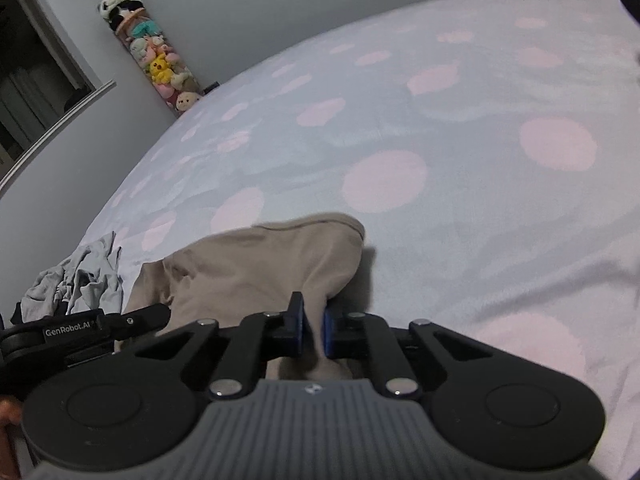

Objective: Fold clothes
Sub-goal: 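Grasp the folded shirt's end with both grippers, then lift the folded beige shirt with both grippers and carry it to the clothes stack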

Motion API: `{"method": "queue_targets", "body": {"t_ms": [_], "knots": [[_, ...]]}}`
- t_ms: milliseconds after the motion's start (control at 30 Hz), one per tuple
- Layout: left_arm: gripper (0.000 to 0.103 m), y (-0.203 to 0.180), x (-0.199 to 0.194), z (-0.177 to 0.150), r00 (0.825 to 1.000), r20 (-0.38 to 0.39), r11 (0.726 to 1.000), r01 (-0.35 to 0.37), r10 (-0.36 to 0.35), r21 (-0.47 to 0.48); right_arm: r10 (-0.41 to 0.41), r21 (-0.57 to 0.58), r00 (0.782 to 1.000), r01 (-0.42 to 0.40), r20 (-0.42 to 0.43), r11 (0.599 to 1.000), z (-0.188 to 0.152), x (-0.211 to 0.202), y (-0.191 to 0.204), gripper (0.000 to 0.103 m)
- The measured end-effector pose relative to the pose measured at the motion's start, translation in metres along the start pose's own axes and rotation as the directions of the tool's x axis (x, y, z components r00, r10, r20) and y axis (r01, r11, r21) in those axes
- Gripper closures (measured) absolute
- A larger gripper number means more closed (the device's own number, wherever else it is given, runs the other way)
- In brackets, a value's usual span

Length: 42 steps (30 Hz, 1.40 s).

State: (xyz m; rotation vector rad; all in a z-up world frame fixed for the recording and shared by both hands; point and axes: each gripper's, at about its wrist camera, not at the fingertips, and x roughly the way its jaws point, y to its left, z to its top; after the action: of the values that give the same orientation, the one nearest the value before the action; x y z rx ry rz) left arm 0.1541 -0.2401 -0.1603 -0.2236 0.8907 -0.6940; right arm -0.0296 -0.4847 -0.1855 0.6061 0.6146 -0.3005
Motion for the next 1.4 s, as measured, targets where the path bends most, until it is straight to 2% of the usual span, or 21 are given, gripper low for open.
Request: {"method": "queue_targets", "body": {"t_ms": [333,533,700,900,1067,1200,1400], "knots": [[0.093,-0.032,-0.054,-0.003,0.989,0.147,0.996,0.023,-0.035,0.084,-0.025,-0.073,0.992,0.035,0.124,0.997,-0.001,-0.05,0.033,0.093],[0.093,-0.053,-0.089,-0.005,0.974,0.222,0.994,0.022,-0.046,0.111,-0.02,-0.14,0.976,0.052,0.216,0.989,-0.006,-0.087,0.052,0.093],[0.093,-0.074,-0.119,-0.007,0.957,0.282,0.989,0.028,-0.068,0.144,0.002,-0.151,0.958,0.043,0.287,0.988,-0.008,-0.12,0.059,0.094],[0.093,-0.109,-0.148,0.0,0.933,0.337,0.975,0.051,-0.124,0.215,0.022,-0.16,0.923,0.043,0.385,0.986,-0.005,-0.166,0.059,0.094],[0.093,-0.148,-0.165,0.008,0.912,0.364,0.952,0.081,-0.19,0.295,0.021,-0.143,0.88,0.053,0.474,0.988,0.006,-0.21,0.049,0.094],[0.093,-0.186,-0.177,0.012,0.893,0.36,0.918,0.126,-0.269,0.375,0.005,-0.131,0.84,0.079,0.542,0.988,0.016,-0.252,0.034,0.094],[0.093,-0.247,-0.186,0.015,0.863,0.297,0.85,0.241,-0.408,0.468,-0.038,-0.088,0.791,0.115,0.611,0.989,0.027,-0.322,-0.001,0.094]]}}
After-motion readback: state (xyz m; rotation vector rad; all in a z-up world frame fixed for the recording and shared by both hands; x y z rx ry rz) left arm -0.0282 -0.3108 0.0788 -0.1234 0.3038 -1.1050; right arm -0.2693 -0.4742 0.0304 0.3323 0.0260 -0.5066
